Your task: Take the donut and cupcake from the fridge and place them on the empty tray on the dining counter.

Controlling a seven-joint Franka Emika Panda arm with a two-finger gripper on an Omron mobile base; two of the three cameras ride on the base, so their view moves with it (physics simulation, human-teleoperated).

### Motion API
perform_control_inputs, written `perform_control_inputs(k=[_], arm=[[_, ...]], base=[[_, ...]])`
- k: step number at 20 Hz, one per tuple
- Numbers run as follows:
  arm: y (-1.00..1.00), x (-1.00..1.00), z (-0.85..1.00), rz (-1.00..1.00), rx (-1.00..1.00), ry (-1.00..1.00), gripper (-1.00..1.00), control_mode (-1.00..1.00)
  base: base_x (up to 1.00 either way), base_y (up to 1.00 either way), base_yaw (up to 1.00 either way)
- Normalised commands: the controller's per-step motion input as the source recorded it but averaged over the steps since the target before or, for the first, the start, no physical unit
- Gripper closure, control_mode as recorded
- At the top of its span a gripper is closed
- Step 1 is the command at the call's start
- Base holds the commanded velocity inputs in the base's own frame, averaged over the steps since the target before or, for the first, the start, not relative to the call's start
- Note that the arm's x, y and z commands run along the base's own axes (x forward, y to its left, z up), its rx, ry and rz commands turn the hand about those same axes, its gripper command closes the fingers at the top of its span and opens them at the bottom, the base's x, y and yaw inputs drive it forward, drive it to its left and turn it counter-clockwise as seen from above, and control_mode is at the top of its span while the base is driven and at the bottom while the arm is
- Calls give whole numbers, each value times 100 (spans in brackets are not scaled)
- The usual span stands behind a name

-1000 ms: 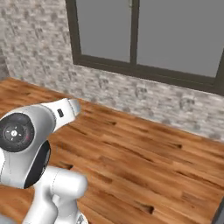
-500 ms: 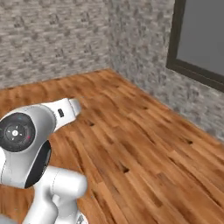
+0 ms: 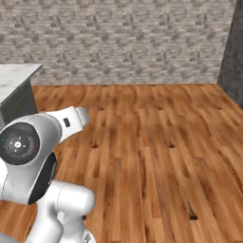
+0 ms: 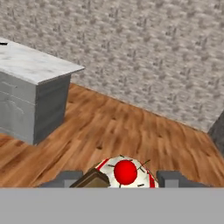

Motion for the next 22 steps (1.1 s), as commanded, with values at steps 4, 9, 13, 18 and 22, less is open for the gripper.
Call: perform_control_inputs(k=[4, 9, 13, 18, 22], arm=[[0, 0, 0, 0, 0, 0, 100, 100], [0, 0, 0, 0, 0, 0, 100, 100], [0, 0, 0, 0, 0, 0, 100, 100], [0, 0, 0, 0, 0, 0, 100, 100], [0, 0, 0, 0, 0, 0, 100, 100]], base=[[81, -2, 66], [100, -12, 55], [100, -23, 47], [100, -42, 39], [100, -48, 36]])
